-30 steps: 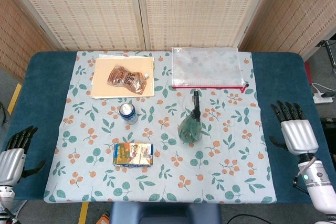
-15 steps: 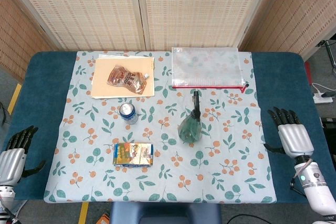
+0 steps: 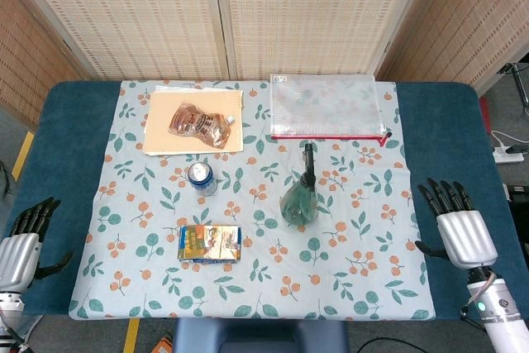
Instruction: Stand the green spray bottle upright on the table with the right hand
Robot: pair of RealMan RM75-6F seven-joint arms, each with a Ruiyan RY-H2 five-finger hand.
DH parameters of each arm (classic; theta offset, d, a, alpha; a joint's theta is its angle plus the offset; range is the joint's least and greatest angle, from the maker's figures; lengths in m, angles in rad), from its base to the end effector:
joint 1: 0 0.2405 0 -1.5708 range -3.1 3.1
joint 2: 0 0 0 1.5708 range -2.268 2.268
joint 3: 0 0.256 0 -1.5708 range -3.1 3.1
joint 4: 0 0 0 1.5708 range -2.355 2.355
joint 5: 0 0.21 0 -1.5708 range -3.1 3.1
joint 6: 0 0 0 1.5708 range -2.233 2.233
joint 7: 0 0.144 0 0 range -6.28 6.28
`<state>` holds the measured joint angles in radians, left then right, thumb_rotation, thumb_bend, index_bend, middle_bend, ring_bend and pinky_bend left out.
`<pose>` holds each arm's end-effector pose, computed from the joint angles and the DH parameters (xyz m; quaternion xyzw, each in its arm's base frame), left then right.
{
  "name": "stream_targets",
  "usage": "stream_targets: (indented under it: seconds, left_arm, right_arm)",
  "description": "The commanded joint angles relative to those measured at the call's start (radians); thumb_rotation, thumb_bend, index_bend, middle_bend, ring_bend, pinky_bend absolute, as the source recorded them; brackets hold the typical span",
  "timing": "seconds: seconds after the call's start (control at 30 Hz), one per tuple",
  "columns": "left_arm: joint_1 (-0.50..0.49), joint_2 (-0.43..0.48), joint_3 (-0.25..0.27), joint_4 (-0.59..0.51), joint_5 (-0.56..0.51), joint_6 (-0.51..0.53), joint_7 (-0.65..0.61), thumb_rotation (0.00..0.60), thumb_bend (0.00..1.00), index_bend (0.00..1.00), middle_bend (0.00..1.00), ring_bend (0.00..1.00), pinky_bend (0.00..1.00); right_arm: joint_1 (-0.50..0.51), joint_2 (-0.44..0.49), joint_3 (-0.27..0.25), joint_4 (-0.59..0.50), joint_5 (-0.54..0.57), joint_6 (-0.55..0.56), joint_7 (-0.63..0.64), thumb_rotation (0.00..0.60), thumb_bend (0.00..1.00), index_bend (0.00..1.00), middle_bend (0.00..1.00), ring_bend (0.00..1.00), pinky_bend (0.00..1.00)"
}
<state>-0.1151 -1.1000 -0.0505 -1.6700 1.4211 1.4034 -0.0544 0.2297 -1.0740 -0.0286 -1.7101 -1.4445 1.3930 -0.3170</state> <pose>-0.3098 0.1889 0.1529 -0.5733 -0.4475 -0.3885 0.5659 -0.2870 -0.2045 0.1447 0.6888 -0.3145 0.2920 0.5843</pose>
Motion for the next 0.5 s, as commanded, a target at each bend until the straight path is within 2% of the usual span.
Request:
stream_targets:
  seconds: [0.03, 0.13, 0.2, 0.5]
  left_arm:
    - [0.001, -0.001, 0.0, 0.002, 0.003, 0.003, -0.006, 0.6, 0.23, 0.0, 0.0, 0.0, 0.0]
    - [0.001, 0.0, -0.001, 0.003, 0.006, 0.005, -0.015, 0.6, 0.23, 0.0, 0.0, 0.0, 0.0]
    - [0.002, 0.0, 0.0, 0.006, 0.009, 0.007, -0.019, 0.6, 0.23, 0.0, 0.0, 0.0, 0.0]
    - [0.002, 0.001, 0.003, 0.011, 0.015, 0.006, -0.024, 0.6, 0.23, 0.0, 0.0, 0.0, 0.0]
  right_arm:
    - [-0.038, -0.063, -0.012, 0.126, -0.118, 0.102, 0.085, 0.6, 0.09, 0.0, 0.0, 0.0, 0.0]
    - [-0.054, -0.106, 0.001, 0.199, -0.177, 0.179, 0.155, 0.6, 0.09, 0.0, 0.0, 0.0, 0.0]
    - [-0.066, -0.124, 0.008, 0.227, -0.176, 0.196, 0.164, 0.6, 0.09, 0.0, 0.0, 0.0, 0.0]
    - [-0.081, -0.117, 0.026, 0.183, -0.116, 0.144, 0.102, 0.6, 0.09, 0.0, 0.0, 0.0, 0.0]
